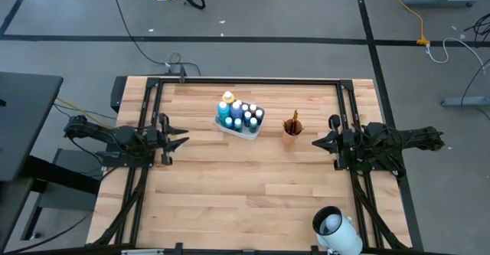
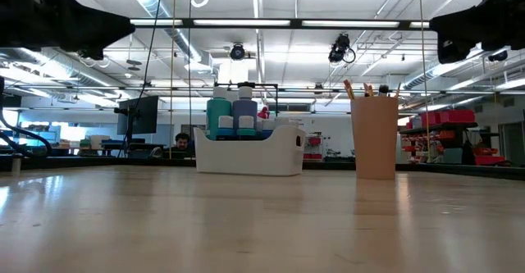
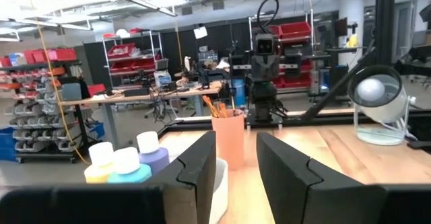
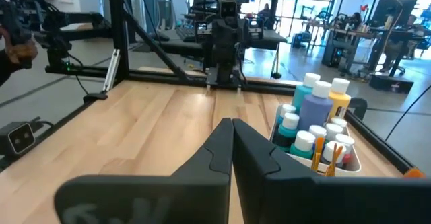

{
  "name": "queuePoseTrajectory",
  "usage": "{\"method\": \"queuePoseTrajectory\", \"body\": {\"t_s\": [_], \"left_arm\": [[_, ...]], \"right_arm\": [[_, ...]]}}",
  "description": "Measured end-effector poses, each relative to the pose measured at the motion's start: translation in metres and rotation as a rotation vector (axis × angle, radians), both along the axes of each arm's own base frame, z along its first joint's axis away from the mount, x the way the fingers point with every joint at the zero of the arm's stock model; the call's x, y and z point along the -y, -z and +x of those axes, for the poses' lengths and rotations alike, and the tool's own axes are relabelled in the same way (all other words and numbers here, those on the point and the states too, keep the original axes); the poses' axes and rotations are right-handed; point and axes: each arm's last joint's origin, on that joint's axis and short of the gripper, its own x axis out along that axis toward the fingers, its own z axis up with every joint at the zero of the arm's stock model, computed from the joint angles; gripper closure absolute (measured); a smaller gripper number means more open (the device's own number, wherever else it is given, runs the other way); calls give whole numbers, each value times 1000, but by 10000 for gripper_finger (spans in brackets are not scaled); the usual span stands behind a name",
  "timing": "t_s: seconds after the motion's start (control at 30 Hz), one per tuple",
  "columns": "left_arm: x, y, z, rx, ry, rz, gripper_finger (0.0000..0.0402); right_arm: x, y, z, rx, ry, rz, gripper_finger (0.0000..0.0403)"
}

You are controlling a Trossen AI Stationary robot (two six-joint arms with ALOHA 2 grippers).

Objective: Pick & Place Paint Supplies
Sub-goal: Return to Home Position

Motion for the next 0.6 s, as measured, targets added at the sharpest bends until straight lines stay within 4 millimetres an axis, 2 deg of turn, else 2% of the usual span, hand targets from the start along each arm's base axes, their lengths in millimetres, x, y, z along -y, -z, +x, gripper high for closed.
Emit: {"method": "queuePoseTrajectory", "body": {"t_s": [0.4,0.6], "left_arm": [[0,1,0,-10,0,4,285],[0,1,0,-12,3,-8,285]], "right_arm": [[0,2,0,-5,-11,30,395],[-1,18,7,20,-12,45,395]]}}
